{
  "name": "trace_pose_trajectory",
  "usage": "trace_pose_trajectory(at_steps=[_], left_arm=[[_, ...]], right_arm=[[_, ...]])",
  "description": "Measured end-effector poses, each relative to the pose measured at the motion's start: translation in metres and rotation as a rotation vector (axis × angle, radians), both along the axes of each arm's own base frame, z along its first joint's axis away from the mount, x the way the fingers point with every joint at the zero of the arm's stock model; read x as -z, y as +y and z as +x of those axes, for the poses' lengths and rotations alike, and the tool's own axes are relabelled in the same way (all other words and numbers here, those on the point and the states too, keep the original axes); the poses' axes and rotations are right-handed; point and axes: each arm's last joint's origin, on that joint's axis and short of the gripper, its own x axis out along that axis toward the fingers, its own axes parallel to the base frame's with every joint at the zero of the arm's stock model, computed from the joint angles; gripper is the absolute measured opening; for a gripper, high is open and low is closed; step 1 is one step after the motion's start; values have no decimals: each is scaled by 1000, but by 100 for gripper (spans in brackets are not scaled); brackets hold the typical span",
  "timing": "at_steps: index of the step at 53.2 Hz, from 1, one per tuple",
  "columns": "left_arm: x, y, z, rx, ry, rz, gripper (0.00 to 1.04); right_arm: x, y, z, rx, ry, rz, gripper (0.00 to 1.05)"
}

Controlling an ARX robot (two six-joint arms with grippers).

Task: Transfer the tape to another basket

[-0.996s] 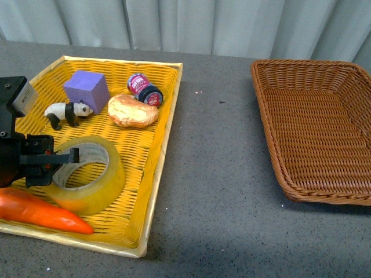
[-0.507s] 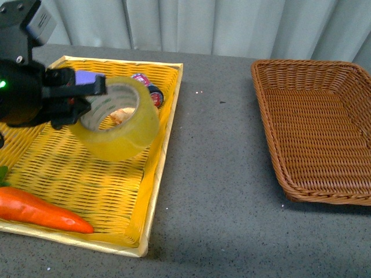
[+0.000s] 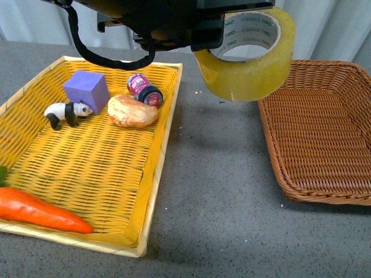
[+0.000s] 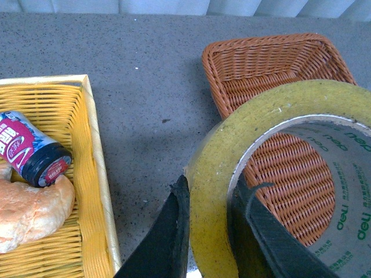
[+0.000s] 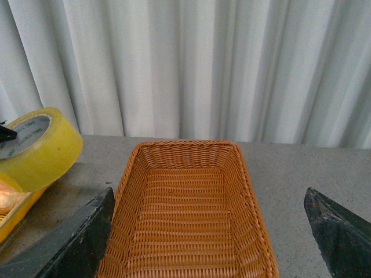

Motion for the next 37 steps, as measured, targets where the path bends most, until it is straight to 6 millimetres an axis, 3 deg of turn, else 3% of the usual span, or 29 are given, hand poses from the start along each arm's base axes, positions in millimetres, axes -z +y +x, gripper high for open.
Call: trace_pose_trajectory(at_steps=[7,12,17,27,37], left_arm=[[2,-1,0,-3,0,11,16],[2,-1,0,-4,-1,19,16],[2,0,0,-8,-2,21,16],[3,-1,0,-1,0,22,16],[3,0,1,-6,-1,23,16]], right_arm=[[0,0,0,8,2,0,96],[0,1,3,230,166,-63,96],[-6,-1,11,274,213,-82,96],[-55,-7,74,42,294,99,96],[-69,1,145,-209,491,223,96]])
